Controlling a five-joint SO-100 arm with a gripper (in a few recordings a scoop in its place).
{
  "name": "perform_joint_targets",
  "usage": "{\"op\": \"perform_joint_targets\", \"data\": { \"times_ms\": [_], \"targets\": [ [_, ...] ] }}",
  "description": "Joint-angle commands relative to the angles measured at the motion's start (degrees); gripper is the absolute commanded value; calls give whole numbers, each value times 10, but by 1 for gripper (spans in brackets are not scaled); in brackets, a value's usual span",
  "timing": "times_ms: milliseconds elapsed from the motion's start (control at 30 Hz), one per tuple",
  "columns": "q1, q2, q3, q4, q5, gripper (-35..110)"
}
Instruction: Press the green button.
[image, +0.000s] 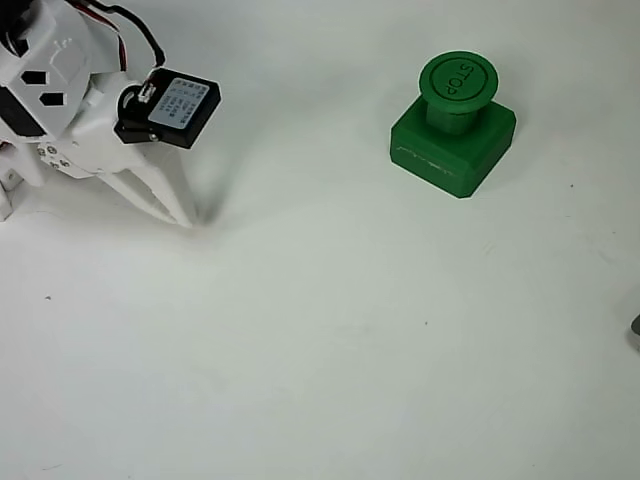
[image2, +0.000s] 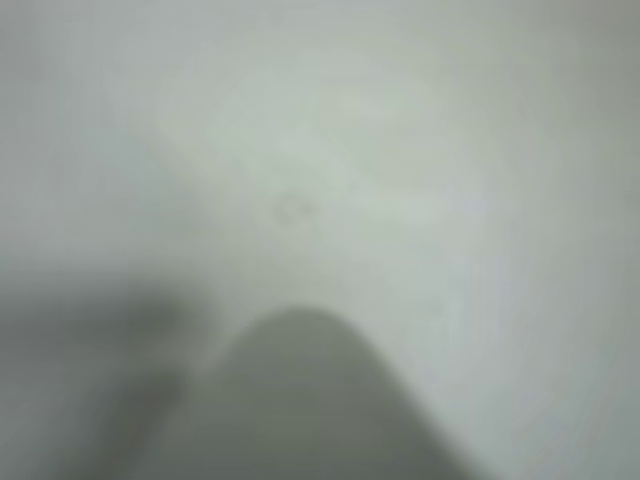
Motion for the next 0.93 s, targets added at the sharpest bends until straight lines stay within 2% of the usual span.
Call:
{"op": "perform_joint_targets", "data": {
  "times_ms": [0, 67, 900],
  "targets": [
    [-11, 2, -6, 11, -34, 0],
    [-11, 2, -6, 14, -61, 0],
    [-11, 2, -6, 14, -61, 0]
  ]
}}
